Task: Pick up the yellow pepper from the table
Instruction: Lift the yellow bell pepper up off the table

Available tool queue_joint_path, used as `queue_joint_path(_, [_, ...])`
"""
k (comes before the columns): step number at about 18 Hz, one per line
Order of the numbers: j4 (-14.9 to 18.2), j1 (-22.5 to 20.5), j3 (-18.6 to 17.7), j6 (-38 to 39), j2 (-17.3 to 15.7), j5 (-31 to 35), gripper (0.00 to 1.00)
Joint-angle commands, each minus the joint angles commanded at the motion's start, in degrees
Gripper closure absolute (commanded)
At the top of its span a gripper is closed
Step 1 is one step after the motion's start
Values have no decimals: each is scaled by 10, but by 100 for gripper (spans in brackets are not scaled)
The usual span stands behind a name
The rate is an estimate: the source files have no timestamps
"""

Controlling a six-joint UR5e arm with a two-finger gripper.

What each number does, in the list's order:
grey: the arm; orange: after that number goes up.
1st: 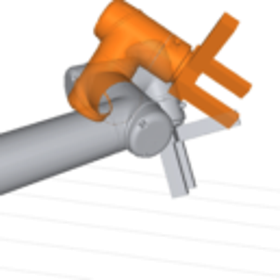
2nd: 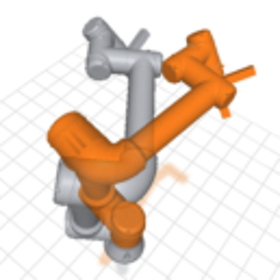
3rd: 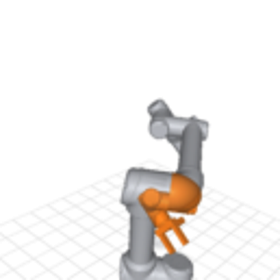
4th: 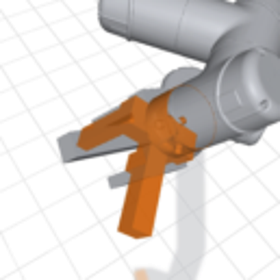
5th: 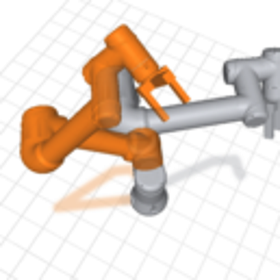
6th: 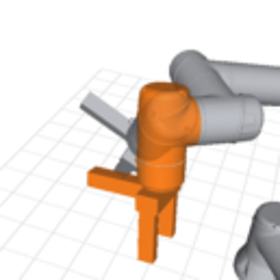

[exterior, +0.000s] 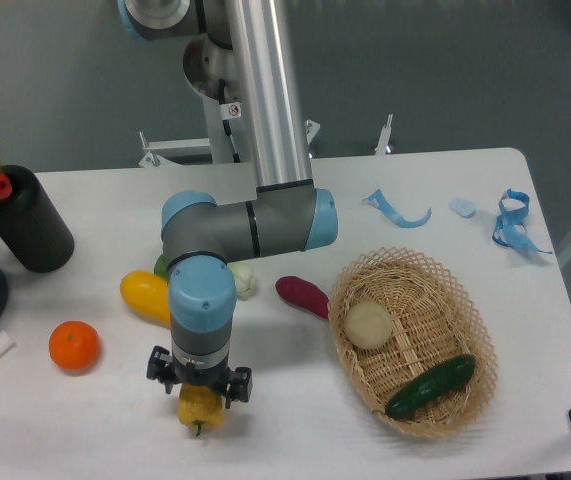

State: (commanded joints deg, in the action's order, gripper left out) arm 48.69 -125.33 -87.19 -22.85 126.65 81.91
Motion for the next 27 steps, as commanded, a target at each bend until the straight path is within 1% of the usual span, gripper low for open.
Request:
queue_joint_path(2, [-1,0,1,0,-1,0,33])
queue_joint_path(3, [-1,0,3,0,1,0,40])
queue_joint_path(4, [-1,0,4,-1,1,0,41])
queue_joint_path(6, [0,0,4,-1,0,4,53])
queue_joint_path(8, [0,0,4,-2,0,12,62])
queue_joint_path(11, [-1,-1,3,-6,-4,16,63])
queue_joint_path(13, [-1,-4,5,-11,-15,23,63])
queue_joint_path(15, [0,-6,8,-18,-30,49,63])
queue_joint_path(17, [3,-24,12,-19,-51,83,62])
queue_joint_path(20, [10,-56,20,-50,-85,80,62])
queue_joint_path(23, [12,-88,24,-76,-111,82,62])
queue_joint_path(25, [33,-112,24,-122,-123,83,62])
queue_joint_path(27, [75,-143,24,-172,-146,83,62])
